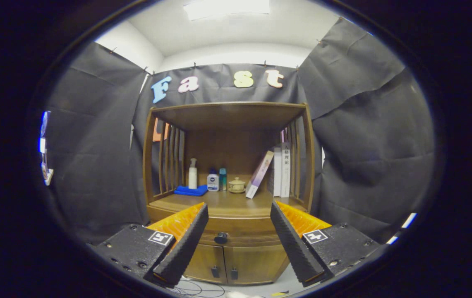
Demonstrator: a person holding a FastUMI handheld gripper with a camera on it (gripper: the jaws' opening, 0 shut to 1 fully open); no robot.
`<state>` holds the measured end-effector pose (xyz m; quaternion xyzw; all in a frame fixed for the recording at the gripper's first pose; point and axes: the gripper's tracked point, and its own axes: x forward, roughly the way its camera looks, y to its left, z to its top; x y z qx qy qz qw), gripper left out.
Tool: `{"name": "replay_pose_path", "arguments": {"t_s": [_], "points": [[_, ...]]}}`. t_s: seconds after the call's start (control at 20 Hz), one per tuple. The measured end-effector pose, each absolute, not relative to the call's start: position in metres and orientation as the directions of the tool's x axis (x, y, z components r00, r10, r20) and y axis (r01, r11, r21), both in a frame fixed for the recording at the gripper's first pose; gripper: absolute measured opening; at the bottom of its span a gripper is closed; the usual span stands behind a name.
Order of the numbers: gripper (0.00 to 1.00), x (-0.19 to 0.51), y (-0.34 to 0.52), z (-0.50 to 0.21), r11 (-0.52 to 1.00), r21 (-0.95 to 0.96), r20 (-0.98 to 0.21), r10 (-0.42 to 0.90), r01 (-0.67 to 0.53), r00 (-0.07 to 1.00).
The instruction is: Pull open the drawer, take out the items inside it, and place them on the countertop above the cabinet.
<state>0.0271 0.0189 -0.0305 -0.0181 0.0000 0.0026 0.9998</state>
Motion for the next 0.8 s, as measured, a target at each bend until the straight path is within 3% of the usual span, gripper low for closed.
{"name": "replay_pose_path", "arguments": {"t_s": [0.8], "points": [[0.99, 0.136, 0.043, -0.187, 1.000, -0.028, -0.137, -0.009, 0.005, 0.990]]}}
